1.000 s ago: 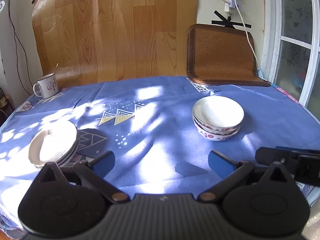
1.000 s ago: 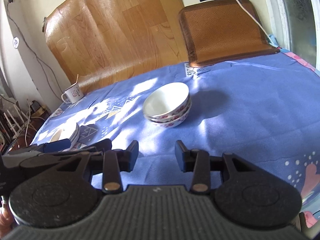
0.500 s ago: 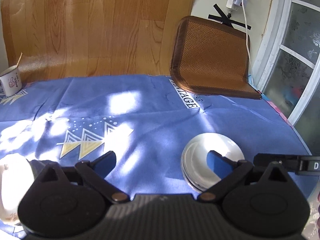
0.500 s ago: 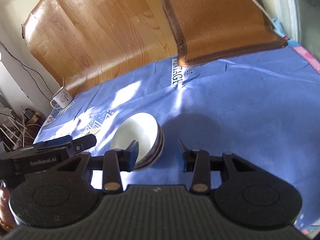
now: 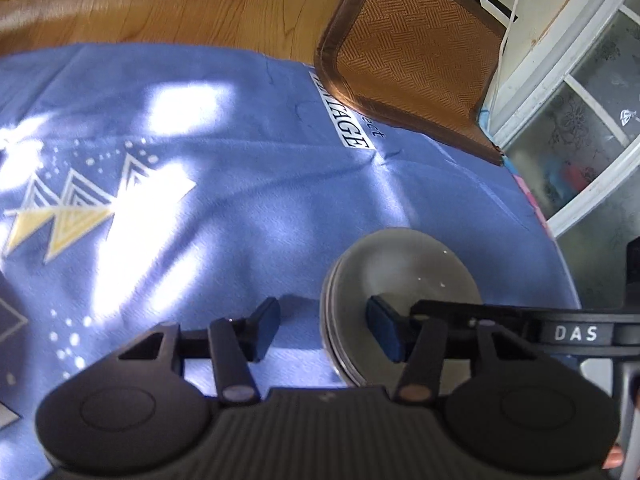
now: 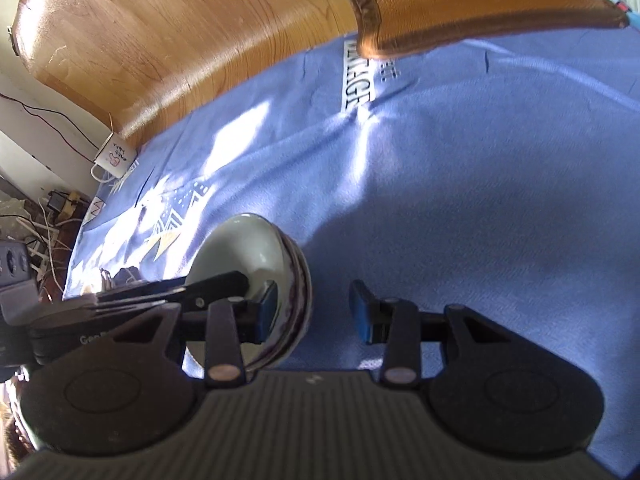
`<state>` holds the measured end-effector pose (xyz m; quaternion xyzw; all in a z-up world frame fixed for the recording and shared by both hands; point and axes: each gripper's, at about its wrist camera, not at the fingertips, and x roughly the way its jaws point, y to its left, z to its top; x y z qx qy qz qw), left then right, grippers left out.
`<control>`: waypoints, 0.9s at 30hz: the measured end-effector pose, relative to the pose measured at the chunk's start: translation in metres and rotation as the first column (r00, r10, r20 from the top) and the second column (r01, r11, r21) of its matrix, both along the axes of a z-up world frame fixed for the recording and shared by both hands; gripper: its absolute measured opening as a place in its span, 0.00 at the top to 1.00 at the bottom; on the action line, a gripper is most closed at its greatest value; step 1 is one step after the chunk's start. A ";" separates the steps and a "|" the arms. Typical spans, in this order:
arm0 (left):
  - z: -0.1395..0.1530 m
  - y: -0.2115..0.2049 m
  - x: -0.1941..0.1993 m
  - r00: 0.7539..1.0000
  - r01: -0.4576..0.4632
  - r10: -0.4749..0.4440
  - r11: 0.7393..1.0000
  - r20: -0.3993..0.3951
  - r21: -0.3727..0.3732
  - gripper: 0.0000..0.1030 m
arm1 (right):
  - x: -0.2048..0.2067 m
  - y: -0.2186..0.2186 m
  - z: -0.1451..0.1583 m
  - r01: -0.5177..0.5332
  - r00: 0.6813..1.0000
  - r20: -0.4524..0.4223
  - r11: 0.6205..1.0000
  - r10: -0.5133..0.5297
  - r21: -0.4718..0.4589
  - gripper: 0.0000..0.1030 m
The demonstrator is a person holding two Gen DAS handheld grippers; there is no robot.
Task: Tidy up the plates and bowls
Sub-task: 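Lift the plate and bowl stack with both tools and carry it toward the mug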
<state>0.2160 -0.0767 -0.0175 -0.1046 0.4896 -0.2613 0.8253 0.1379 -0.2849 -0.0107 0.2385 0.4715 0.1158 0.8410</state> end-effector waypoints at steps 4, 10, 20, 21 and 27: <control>-0.005 -0.001 -0.006 1.000 -0.013 0.014 0.997 0.006 -0.073 0.67 | 0.001 0.004 -0.003 -0.021 1.000 -0.010 0.998 0.021 0.062 0.73; 0.011 0.017 -0.007 0.998 -0.064 0.064 0.995 -0.008 -0.078 0.67 | 0.005 0.030 0.016 -0.072 0.997 0.006 0.997 0.072 0.000 0.73; 0.080 0.148 -0.025 0.939 -0.315 0.323 0.945 0.118 -0.085 0.67 | 0.046 0.162 0.071 -0.345 0.929 0.139 0.939 0.343 -0.014 0.73; 0.085 0.164 -0.028 0.926 -0.347 0.355 0.935 0.126 -0.077 0.67 | 0.050 0.179 0.072 -0.376 0.917 0.142 0.927 0.374 -0.015 0.73; 0.082 0.238 -0.043 0.858 -0.498 0.499 0.866 0.122 -0.044 0.68 | 0.065 0.260 0.057 -0.494 0.864 0.105 0.869 0.493 -0.018 0.73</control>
